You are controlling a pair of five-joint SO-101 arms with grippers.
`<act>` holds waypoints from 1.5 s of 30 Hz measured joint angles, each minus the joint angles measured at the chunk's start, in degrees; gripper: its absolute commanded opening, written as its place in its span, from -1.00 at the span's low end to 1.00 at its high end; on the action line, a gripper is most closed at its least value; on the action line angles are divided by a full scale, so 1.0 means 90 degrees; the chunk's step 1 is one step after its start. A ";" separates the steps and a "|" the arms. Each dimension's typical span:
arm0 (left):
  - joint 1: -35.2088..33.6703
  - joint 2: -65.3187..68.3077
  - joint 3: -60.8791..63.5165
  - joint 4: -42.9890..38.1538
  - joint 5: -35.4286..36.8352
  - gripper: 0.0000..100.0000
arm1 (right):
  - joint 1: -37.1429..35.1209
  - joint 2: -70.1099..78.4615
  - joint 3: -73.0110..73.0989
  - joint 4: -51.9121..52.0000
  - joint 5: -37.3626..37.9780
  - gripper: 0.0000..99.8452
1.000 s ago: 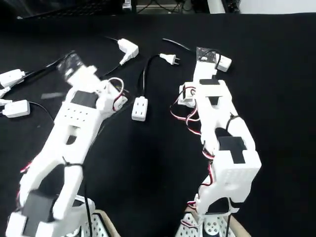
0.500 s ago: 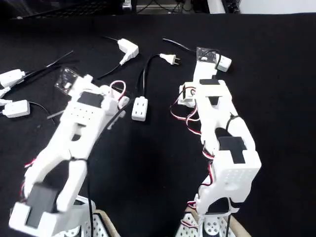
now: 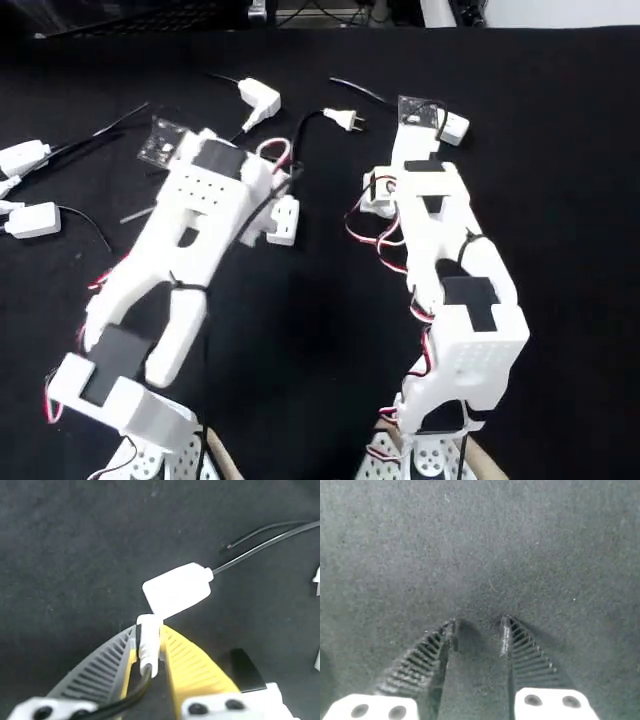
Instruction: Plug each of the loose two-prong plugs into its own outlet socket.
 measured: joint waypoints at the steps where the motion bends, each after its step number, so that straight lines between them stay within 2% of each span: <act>1: 0.0068 0.0088 -0.0020 0.0000 0.0039 -0.94 | 0.0000 0.0000 0.0000 0.0000 0.0000 -0.69; 10: 0.0254 0.1319 -0.0723 0.0010 0.0234 -0.94 | 0.0000 0.0000 0.0000 0.0000 0.0000 -0.69; 20: 0.0225 0.1983 -0.2344 0.1162 0.0361 -0.94 | 0.0000 0.0000 0.0000 0.0000 0.0000 -0.69; 27: 0.0078 0.1993 -0.2364 0.1270 0.0703 -0.94 | 0.0000 0.0000 0.0000 0.0000 0.0000 -0.69; 45: -0.0186 0.1993 -0.2090 0.1280 0.2432 -0.94 | 0.0000 0.0000 0.0000 0.0000 0.0000 -0.69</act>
